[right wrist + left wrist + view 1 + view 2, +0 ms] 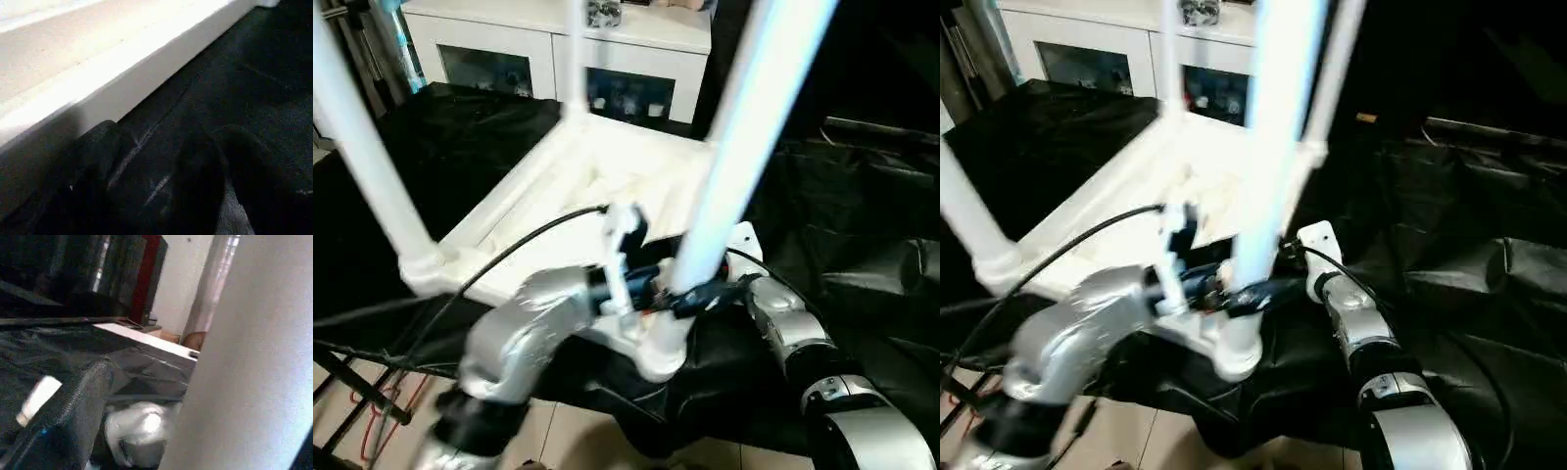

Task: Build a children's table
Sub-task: Rotate table base

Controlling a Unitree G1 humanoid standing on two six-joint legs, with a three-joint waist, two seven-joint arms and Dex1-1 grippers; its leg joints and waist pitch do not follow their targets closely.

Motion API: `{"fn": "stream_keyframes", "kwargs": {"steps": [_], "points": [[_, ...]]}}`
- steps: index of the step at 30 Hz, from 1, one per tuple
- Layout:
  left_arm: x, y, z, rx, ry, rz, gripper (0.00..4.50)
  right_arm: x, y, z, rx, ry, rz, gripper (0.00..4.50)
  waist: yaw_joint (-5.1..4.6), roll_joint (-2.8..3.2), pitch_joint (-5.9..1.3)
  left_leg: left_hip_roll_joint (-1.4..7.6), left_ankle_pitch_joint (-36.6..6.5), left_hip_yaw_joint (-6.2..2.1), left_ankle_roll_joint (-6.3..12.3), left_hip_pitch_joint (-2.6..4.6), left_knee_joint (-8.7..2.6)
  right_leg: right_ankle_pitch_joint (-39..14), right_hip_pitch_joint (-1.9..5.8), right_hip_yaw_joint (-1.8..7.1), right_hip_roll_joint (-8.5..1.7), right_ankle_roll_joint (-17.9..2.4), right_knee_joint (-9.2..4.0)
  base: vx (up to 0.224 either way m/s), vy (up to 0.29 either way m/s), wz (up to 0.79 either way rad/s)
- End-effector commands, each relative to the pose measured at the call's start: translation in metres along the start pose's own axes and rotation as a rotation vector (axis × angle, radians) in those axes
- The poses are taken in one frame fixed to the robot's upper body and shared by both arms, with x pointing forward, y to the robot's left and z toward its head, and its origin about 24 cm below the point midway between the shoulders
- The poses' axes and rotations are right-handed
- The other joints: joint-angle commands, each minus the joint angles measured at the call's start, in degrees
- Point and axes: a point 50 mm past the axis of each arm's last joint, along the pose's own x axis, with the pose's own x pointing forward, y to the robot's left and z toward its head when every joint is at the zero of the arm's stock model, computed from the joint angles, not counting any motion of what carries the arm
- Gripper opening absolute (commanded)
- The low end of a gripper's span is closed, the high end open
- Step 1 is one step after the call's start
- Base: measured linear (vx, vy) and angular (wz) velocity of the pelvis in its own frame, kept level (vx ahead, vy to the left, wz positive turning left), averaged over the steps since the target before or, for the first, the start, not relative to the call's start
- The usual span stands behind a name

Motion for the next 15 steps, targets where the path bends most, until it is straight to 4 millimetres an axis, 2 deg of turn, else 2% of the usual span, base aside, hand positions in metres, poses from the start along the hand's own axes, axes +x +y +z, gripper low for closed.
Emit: {"fn": "stream_keyframes", "kwargs": {"steps": [1, 2, 3, 4, 5, 6, 7, 10, 11, 13, 14, 15], "points": [[0.007, 0.002, 0.001, 0.034, 0.003, 0.016, 4.5, 0.004, 0.011, 0.007, -0.007, -0.025, 0.041, 3.69, 0.51, -0.07, -3.71, 0.84, -17.35, -0.09, -1.03, 0.29, -3.99, -19.39, 2.72, 2.42, -3.71, -7.95, -4.87, 0.0, 0.0, 0.0], [0.009, 0.011, 0.003, 0.079, -0.011, 0.077, 4.5, 0.005, 0.008, 0.009, 0.006, -0.037, 0.021, 3.69, 0.48, 0.16, -3.75, 0.79, -16.99, -0.08, -0.85, 0.26, -4.0, -19.17, 2.67, 2.39, -3.66, -7.96, -5.02, 0.0, 0.0, 0.0], [0.009, 0.011, 0.003, 0.079, -0.011, 0.077, 4.5, 0.005, 0.008, 0.009, 0.006, -0.037, 0.021, 3.69, 0.49, 0.13, -3.69, 0.78, -17.38, -0.03, -0.78, 0.44, -3.96, -19.47, 2.54, 2.38, -3.63, -7.9, -5.15, 0.0, 0.0, 0.0], [0.01, 0.013, 0.003, 0.092, -0.013, 0.094, 4.5, 0.005, 0.007, 0.01, 0.012, -0.041, 0.02, 3.69, 0.48, 0.1, -3.69, 0.84, -17.62, -0.16, -0.96, 0.3, -4.04, -19.86, 2.8, 2.3, -3.74, -8.0, -4.96, 0.0, 0.0, 0.0], [0.011, 0.017, 0.004, 0.109, -0.011, 0.118, 4.5, 0.005, 0.003, 0.012, 0.014, -0.046, 0.004, 3.69, 0.47, 0.48, -3.68, 0.85, -17.64, -0.21, -1.08, 0.26, -4.06, -19.87, 2.81, 2.31, -3.74, -7.94, -4.94, 0.0, 0.0, 0.0], [0.011, 0.022, 0.006, 0.139, -0.017, 0.149, 4.5, 0.004, -0.002, 0.012, 0.012, -0.047, -0.016, 3.69, 0.45, 0.3, -3.69, 0.84, -18.33, -0.09, -1.0, 0.61, -3.96, -20.45, 2.5, 2.29, -3.61, -7.68, -5.2, 0.0, 0.0, 0.0], [0.01, 0.026, 0.007, 0.162, -0.022, 0.171, 4.5, 0.002, -0.007, 0.012, 0.009, -0.048, -0.034, 3.69, 0.43, 0.49, -3.61, 0.77, -18.67, -0.19, -0.84, 0.52, -4.06, -21.01, 2.54, 2.23, -3.56, -7.47, -5.37, 0.0, 0.0, 0.0], [0.008, 0.035, 0.007, 0.198, -0.013, 0.217, 4.5, -0.002, -0.018, 0.014, 0.017, -0.06, -0.056, 3.69, 0.55, 0.35, -3.7, 0.84, -18.97, -0.2, -0.92, 0.57, -4.03, -20.92, 2.61, 2.21, -3.66, -7.51, -5.31, 0.0, 0.0, 0.0], [0.003, 0.036, 0.005, 0.162, 0.032, 0.16, 4.5, -0.007, -0.028, 0.015, 0.024, -0.076, -0.058, 3.69, 0.61, 0.73, -3.8, 0.85, -18.88, -0.18, -1.02, 0.72, -3.99, -19.94, 2.55, 2.26, -3.6, -7.81, -5.21, 0.0, 0.0, 0.0], [-0.002, 0.036, 0.003, 0.143, 0.047, 0.112, 4.5, -0.011, -0.033, 0.014, 0.022, -0.087, -0.029, 3.69, 0.79, 0.96, -3.8, 0.71, -18.71, -0.14, -0.63, 0.73, -3.94, -19.07, 2.65, 2.28, -3.53, -8.28, -5.04, 0.0, 0.0, 0.0], [-0.01, 0.036, -0.001, 0.128, 0.071, 0.074, 4.5, -0.016, -0.036, 0.014, 0.013, -0.096, 0.012, 3.69, 0.99, 1.29, -3.86, 0.69, -17.74, -0.15, -0.23, 0.56, -3.97, -17.69, 2.88, 2.37, -3.55, -8.78, -4.87, 0.0, 0.0, 0.0], [-0.013, 0.036, -0.003, 0.123, 0.086, 0.063, 4.5, -0.018, -0.036, 0.014, 0.008, -0.099, 0.032, 3.69, 0.89, 1.05, -3.87, 0.76, -17.34, -0.01, -0.1, 0.53, -3.94, -16.89, 2.88, 2.41, -3.51, -9.05, -4.98, 0.0, 0.0, 0.0]]}}
